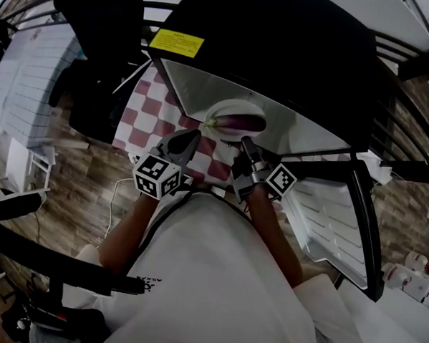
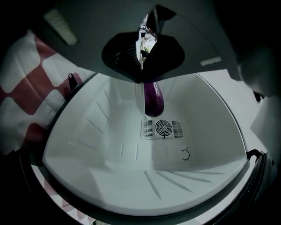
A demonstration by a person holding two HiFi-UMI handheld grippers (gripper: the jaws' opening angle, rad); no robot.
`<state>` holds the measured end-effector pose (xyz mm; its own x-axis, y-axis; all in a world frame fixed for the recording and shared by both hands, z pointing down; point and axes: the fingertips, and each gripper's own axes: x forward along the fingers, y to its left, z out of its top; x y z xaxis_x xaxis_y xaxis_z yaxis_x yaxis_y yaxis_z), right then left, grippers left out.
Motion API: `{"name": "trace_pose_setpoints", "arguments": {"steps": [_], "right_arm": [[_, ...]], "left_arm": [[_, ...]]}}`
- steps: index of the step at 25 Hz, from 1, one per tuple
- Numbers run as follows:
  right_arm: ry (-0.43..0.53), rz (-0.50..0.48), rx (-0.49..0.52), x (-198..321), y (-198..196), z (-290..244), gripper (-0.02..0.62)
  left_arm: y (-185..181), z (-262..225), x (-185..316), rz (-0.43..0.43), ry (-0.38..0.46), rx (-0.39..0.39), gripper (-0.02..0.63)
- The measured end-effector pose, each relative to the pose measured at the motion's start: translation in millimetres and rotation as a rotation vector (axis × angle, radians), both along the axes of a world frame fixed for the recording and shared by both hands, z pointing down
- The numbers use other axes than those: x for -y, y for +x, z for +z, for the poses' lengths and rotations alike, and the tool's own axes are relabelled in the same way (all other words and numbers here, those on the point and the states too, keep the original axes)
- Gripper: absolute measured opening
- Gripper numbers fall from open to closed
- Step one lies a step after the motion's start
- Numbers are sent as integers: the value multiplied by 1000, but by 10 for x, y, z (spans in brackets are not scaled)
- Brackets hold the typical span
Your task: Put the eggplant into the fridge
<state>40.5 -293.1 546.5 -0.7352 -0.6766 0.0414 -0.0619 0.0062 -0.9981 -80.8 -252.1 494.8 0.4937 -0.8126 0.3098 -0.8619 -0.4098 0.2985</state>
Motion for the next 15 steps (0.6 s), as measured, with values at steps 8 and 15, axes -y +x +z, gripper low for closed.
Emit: {"name": "trace_pose_setpoints", "arguments": {"steps": [8,15], "right_arm": [[-11,48,-33,67,-34,143,23],[-2,105,-36,199,-77,263,23]], "left_arm": [[-136,38,150,58,0,-5,6],[-256,92,228,100,-6,-5,6]]}}
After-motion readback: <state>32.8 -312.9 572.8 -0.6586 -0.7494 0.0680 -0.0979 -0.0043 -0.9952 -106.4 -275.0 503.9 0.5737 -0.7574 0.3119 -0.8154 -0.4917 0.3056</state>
